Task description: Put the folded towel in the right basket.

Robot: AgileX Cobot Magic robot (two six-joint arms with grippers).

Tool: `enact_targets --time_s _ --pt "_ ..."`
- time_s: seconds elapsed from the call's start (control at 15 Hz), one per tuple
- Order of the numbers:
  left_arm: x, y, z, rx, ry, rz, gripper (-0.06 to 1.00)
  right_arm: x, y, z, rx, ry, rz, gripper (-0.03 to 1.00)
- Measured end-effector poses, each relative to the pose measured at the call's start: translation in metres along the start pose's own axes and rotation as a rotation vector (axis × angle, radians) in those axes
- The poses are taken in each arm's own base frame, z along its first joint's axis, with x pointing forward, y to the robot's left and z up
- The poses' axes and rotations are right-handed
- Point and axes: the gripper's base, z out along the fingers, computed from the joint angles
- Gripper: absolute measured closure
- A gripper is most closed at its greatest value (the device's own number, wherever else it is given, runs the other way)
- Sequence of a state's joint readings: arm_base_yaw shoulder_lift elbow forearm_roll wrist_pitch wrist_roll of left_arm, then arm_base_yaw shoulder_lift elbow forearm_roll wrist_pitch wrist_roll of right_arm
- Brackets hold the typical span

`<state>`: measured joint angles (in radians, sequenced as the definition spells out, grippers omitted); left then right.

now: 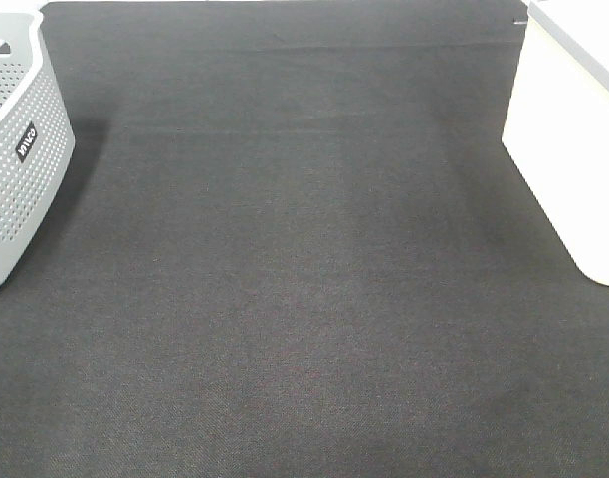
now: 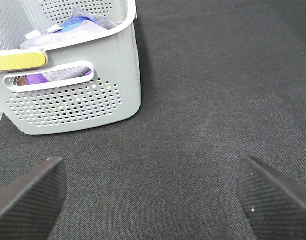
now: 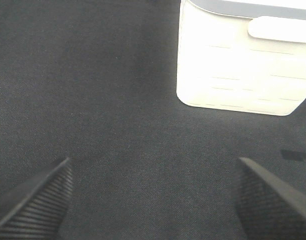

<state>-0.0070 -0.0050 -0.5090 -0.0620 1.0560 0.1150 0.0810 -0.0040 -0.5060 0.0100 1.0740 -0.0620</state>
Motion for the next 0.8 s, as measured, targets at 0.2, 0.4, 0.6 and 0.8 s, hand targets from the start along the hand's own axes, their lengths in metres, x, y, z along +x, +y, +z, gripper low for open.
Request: enact_targets --time_s 0.2,0.4,0.6,0.8 --pt "0.0000 0.0000 0.0000 0.000 0.000 0.000 0.07 0.0000 0.0000 0.0000 0.000 0.000 0.000 0.16" --pt "0.0000 0.0000 0.0000 0.000 0.000 0.000 0.07 0.0000 0.0000 0.0000 0.000 0.000 0.000 0.16" --pt "0.0000 0.0000 0.0000 0.000 0.000 0.000 0.07 0.0000 0.0000 0.0000 0.000 0.000 0.000 0.16" --pt "0.0000 0.0000 0.0000 0.000 0.000 0.000 0.07 0.0000 0.0000 0.0000 0.000 0.000 0.000 0.16"
